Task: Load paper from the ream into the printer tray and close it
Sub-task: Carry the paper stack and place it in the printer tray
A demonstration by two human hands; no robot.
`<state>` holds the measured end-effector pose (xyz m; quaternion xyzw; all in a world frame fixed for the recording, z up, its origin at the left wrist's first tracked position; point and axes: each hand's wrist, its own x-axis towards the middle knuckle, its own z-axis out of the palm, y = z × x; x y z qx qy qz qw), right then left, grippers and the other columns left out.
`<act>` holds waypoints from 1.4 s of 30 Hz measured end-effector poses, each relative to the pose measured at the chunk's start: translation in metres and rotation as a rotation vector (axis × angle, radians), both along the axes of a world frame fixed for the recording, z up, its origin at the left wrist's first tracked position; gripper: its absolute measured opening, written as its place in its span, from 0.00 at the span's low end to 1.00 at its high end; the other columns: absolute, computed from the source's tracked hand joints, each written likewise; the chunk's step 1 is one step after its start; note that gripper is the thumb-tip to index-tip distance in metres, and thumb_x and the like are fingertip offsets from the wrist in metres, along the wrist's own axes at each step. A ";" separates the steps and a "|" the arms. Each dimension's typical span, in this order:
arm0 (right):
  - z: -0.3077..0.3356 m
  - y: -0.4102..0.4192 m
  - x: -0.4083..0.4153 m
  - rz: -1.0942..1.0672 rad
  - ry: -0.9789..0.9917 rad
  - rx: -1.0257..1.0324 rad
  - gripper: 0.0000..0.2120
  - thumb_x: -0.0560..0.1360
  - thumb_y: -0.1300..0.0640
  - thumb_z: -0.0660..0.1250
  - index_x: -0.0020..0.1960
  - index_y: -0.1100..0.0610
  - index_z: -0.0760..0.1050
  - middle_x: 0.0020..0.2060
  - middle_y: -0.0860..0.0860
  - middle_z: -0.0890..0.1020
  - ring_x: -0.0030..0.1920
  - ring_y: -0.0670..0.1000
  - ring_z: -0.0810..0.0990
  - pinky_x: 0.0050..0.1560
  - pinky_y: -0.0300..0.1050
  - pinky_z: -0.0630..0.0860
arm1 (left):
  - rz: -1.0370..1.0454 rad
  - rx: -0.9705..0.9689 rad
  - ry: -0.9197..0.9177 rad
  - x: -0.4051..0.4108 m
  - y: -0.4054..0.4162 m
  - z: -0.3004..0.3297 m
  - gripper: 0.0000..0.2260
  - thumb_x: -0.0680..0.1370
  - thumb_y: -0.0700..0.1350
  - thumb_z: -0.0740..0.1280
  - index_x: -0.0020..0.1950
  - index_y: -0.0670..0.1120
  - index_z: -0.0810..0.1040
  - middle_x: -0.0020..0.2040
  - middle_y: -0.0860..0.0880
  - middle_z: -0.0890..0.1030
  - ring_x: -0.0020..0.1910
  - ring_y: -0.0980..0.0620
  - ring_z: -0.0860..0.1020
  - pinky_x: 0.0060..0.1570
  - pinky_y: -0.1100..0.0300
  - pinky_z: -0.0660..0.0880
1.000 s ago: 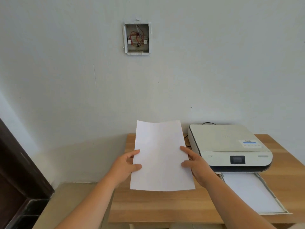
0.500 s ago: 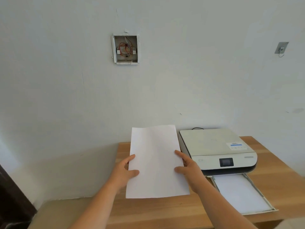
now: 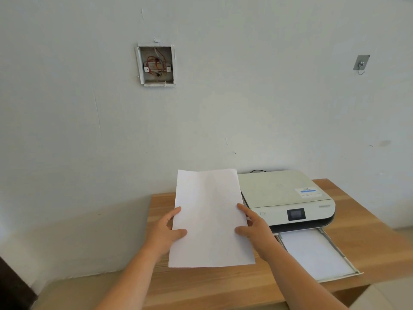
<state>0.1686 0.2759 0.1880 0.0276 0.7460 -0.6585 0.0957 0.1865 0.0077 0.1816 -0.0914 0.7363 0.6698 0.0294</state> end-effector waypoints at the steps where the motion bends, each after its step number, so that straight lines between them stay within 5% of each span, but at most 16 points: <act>1: 0.000 0.002 -0.001 0.003 0.002 0.000 0.33 0.72 0.69 0.67 0.72 0.46 0.67 0.58 0.49 0.77 0.54 0.52 0.79 0.51 0.46 0.79 | 0.001 0.000 -0.001 0.000 0.002 0.001 0.30 0.72 0.29 0.71 0.70 0.49 0.70 0.55 0.50 0.80 0.49 0.56 0.81 0.38 0.66 0.78; 9: -0.009 0.035 -0.021 0.044 0.052 0.112 0.35 0.71 0.66 0.68 0.73 0.46 0.65 0.60 0.48 0.77 0.58 0.51 0.78 0.62 0.55 0.76 | 0.038 -0.014 0.005 -0.005 0.034 0.007 0.30 0.71 0.32 0.72 0.69 0.52 0.71 0.56 0.49 0.80 0.49 0.52 0.82 0.44 0.58 0.79; 21: -0.009 0.141 -0.048 0.073 0.075 0.131 0.34 0.68 0.64 0.68 0.69 0.39 0.68 0.58 0.46 0.77 0.57 0.51 0.77 0.60 0.55 0.76 | 0.103 -0.014 0.002 -0.014 0.146 0.017 0.29 0.71 0.33 0.73 0.64 0.58 0.74 0.56 0.51 0.79 0.48 0.53 0.81 0.38 0.59 0.80; 31: -0.018 0.237 -0.064 0.060 0.007 0.127 0.33 0.71 0.66 0.67 0.69 0.39 0.67 0.58 0.47 0.75 0.56 0.50 0.77 0.57 0.50 0.77 | 0.093 -0.040 0.016 -0.033 0.243 0.000 0.30 0.71 0.32 0.73 0.68 0.54 0.73 0.50 0.60 0.80 0.45 0.57 0.82 0.46 0.54 0.80; 36: -0.029 0.260 -0.074 0.050 -0.015 0.098 0.30 0.72 0.68 0.67 0.68 0.43 0.70 0.59 0.47 0.74 0.58 0.49 0.75 0.59 0.51 0.76 | 0.066 -0.026 -0.001 -0.048 0.265 -0.005 0.30 0.71 0.32 0.73 0.68 0.55 0.72 0.60 0.54 0.77 0.51 0.54 0.82 0.48 0.52 0.81; 42: -0.030 0.276 -0.095 -0.003 -0.034 0.073 0.30 0.71 0.67 0.67 0.68 0.44 0.70 0.61 0.47 0.74 0.60 0.50 0.75 0.63 0.53 0.74 | 0.025 -0.012 -0.009 -0.081 0.277 -0.013 0.30 0.71 0.32 0.73 0.67 0.55 0.73 0.58 0.54 0.79 0.54 0.53 0.81 0.54 0.48 0.79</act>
